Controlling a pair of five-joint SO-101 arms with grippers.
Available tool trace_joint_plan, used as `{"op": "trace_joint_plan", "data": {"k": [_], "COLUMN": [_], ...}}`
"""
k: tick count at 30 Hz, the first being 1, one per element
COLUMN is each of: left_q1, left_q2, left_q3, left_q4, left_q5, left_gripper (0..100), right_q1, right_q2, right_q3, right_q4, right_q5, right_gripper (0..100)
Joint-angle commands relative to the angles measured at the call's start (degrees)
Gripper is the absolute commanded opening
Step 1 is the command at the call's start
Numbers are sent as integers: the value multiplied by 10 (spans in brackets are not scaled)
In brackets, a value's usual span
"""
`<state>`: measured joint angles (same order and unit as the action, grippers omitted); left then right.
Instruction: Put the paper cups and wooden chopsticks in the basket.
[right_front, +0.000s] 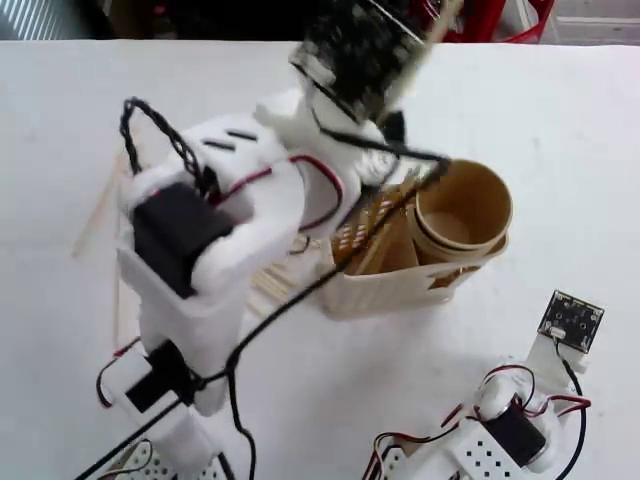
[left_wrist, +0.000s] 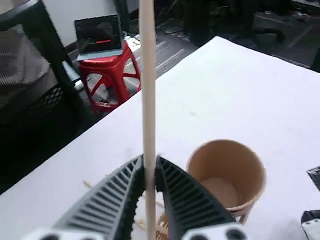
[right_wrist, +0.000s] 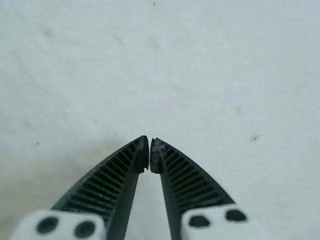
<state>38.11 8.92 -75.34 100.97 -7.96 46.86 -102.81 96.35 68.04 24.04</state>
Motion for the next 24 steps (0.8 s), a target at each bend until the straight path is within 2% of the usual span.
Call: {"op": "trace_joint_plan", "data": {"k": [1, 9, 12, 14, 18, 24], "left_q1": [41, 44, 32, -13, -79, -70], "left_q2": [-11, -33, -80, -116, -203, -407], "left_q3": [-52, -12, 33, 111, 280, 444], "left_q4": [13, 16, 16, 14, 1, -55], "left_q5": [-17, -28, 9, 56, 62, 26], "left_gripper": [20, 20, 20, 21, 21, 22], "right_q1": [3, 4, 4, 2, 5, 3], "right_q2": [-5, -5, -5, -5, -5, -5], "right_q3": [5, 5, 5, 5, 5, 5], "right_q4": [-6, -6, -6, -6, -6, -6], "right_q5": [-2, -2, -2, -2, -2, -2], "right_gripper": [19, 19, 19, 19, 19, 19]}}
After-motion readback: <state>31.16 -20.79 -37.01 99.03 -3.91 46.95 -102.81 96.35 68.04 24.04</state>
